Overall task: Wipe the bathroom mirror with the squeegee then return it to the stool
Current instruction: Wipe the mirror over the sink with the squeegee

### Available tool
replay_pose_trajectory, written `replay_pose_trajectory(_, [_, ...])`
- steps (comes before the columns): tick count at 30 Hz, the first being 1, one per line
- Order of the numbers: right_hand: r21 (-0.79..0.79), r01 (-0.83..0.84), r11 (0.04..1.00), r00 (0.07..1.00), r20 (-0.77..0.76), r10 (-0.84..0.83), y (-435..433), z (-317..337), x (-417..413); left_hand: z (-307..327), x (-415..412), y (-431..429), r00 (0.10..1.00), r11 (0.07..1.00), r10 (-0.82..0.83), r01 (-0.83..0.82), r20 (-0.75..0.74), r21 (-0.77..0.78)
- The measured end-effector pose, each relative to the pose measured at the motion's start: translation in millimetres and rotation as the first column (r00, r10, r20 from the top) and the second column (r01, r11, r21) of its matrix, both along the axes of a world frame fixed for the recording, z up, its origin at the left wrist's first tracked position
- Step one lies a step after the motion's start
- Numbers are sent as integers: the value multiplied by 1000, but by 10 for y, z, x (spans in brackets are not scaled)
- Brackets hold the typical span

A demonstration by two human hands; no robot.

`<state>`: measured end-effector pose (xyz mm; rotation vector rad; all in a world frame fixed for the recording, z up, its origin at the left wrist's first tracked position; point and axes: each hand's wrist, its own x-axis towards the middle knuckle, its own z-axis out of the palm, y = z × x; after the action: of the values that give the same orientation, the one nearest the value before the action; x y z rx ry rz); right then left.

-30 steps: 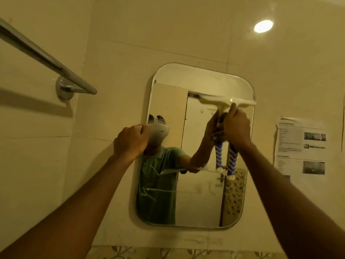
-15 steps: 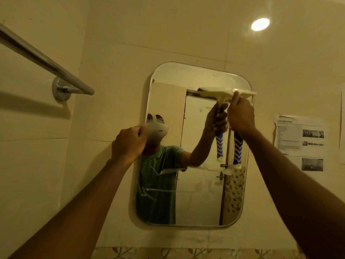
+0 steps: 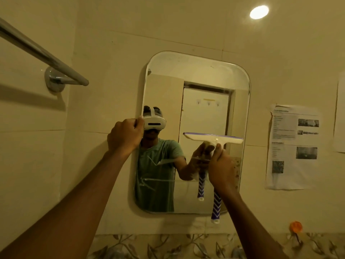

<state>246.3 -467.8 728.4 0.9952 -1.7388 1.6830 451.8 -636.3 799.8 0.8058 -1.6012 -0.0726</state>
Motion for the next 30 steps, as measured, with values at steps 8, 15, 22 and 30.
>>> replay_pose_trajectory(8, [100,-56,993,996,80,48,240,215,72,-347,75,-24,996,990,-36,24,83,137])
replay_pose_trajectory(15, [41,-34,999,989,144,28,243,243,-60,-406,48,-21,997,994,-55,50,47,99])
replay_pose_trajectory(22, [105,-24,994,973,229,-1,152,-591,205,-430,35,26,999,996,-32,30,29,85])
replay_pose_trajectory(30, [17,19,1000,972,235,-22,340,-18,1,-439,55,34,999,996,-26,24,23,80])
